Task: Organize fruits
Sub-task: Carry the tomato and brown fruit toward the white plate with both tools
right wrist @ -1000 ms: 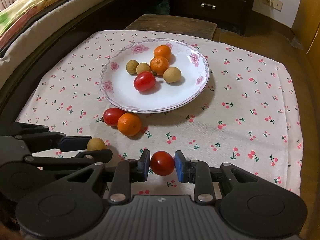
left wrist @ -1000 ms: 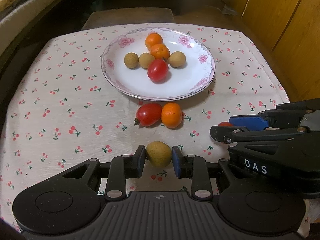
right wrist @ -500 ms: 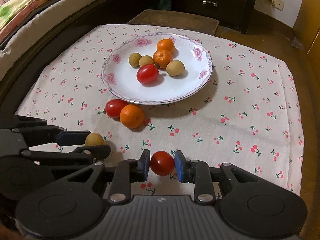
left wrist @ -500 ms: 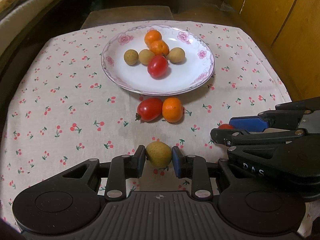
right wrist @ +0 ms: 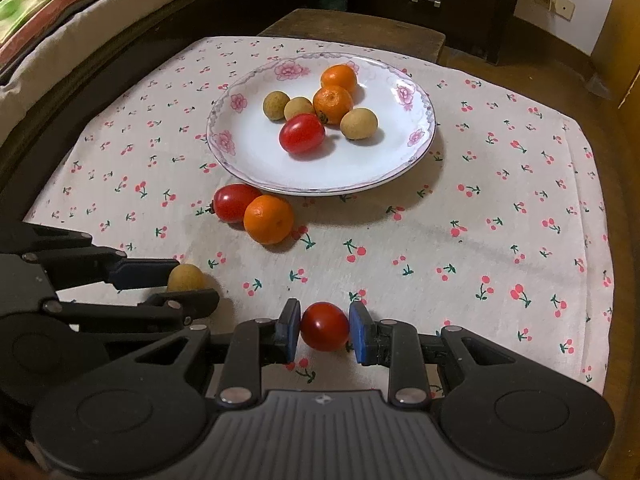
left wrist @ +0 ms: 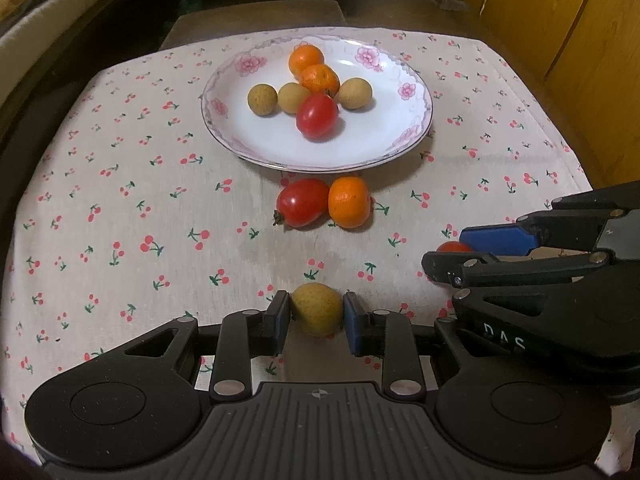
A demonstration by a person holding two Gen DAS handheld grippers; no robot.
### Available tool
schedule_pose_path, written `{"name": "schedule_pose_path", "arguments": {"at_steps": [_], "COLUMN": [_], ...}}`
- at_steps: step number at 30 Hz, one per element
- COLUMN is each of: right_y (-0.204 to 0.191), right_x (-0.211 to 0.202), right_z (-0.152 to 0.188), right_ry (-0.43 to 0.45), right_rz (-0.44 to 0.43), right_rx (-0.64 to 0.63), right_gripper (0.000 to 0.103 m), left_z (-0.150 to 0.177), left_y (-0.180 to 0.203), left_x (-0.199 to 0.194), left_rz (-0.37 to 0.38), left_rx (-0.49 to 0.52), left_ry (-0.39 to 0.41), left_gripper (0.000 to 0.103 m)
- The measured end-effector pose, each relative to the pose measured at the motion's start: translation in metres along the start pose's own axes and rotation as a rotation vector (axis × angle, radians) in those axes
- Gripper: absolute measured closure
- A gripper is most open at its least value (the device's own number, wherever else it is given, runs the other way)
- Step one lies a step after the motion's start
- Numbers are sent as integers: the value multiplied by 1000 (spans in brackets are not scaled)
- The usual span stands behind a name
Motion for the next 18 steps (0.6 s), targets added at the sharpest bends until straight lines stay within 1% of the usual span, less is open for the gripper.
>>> {"name": "schedule_pose_path", "arguments": {"at_steps": [6, 9, 18], "right_y": [1, 2, 0], "right_x": [2, 6, 4], "right_z": [1, 6, 7], "right_ry": [-12, -24, -18], "right_rz": [3, 2, 6], "right_rx": [2, 10, 4], "right_gripper": [74, 74, 74], "left_z": [1, 2, 5], "left_y": [1, 2, 1], "left_x": [3, 3, -1], "left_rz": [-14, -23, -25], "left_rx": [15, 28, 19], "left_ry": [-4, 10, 6], "left_gripper": [67, 67, 65]}}
Point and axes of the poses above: each gripper's, at about its wrist camera, not at the fingertips, and x roughly the way its jaws point, y to its right, z to its underside, the point moved 10 cm from there along x, roughly the way its jaws point, and after that the axes turned 12 degrees about -z, right-handed, at the moved point
